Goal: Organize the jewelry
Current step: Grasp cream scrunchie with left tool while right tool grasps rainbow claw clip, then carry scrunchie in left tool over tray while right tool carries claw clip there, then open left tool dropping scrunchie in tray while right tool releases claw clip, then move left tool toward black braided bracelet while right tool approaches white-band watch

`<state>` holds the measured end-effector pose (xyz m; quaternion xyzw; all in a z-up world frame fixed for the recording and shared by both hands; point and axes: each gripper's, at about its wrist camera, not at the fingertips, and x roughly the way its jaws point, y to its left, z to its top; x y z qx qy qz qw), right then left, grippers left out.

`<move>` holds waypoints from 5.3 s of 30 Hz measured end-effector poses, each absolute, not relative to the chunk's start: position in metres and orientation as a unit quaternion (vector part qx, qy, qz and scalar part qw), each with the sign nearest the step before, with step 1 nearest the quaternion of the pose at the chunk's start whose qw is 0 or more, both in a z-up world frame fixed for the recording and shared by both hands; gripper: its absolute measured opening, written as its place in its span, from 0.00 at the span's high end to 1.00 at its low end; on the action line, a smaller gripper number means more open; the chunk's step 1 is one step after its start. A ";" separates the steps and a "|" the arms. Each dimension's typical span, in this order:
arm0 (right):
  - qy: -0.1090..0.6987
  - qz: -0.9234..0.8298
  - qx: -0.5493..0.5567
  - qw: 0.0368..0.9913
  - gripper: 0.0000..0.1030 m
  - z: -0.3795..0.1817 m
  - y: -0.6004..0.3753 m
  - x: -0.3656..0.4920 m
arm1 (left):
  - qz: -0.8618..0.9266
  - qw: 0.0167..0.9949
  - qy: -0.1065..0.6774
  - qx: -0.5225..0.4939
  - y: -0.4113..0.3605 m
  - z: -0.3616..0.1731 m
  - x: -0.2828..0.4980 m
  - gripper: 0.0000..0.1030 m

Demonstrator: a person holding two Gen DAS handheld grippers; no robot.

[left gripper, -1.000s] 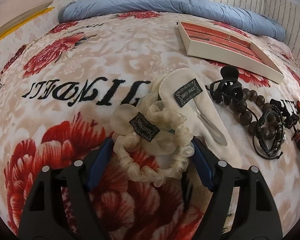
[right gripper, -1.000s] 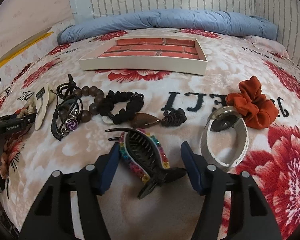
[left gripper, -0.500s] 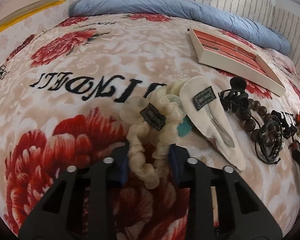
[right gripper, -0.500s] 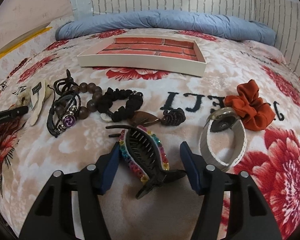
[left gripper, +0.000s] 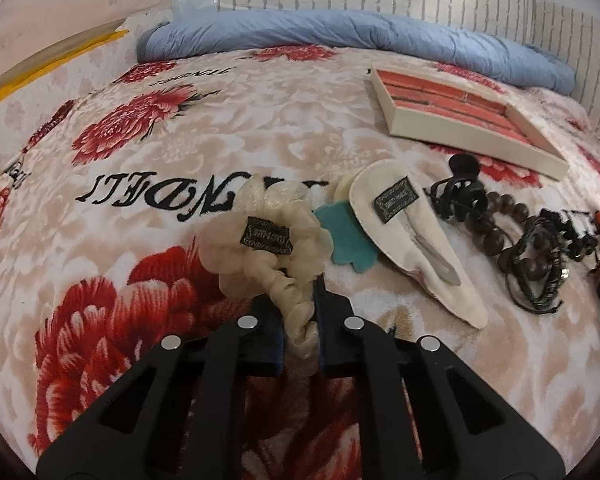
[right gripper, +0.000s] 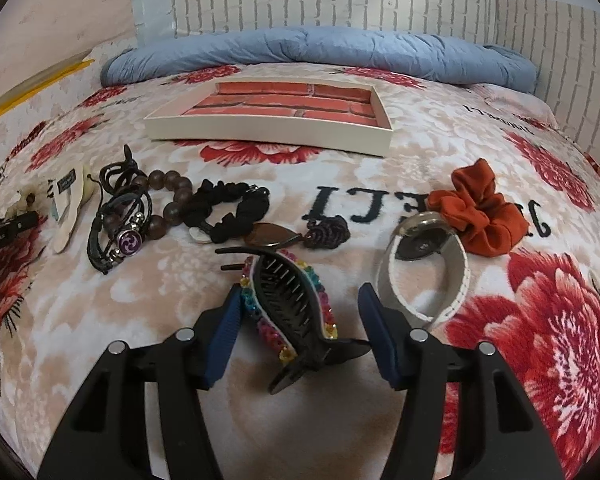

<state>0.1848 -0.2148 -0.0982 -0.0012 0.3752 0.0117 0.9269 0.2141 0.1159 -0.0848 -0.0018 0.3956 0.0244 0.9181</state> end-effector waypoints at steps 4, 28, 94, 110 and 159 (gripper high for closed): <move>0.369 0.013 0.003 0.929 0.44 -0.094 -0.217 0.185 | 0.007 0.926 0.378 -0.001 0.118 -0.075 0.209 0.91; 0.311 -0.046 -0.011 0.949 0.44 -0.002 -0.240 0.298 | -0.051 0.940 0.337 0.027 0.044 0.015 0.335 0.91; 0.370 -0.052 -0.031 0.927 0.11 0.003 -0.281 0.390 | -0.057 0.912 0.406 0.026 0.000 0.013 0.425 0.05; 0.357 -0.059 0.020 0.932 0.11 -0.017 -0.295 0.264 | -0.023 0.917 0.398 -0.013 0.048 -0.005 0.300 0.05; 0.390 -0.085 0.008 0.917 0.49 -0.103 -0.305 0.214 | -0.080 0.894 0.440 -0.009 -0.011 -0.103 0.229 0.44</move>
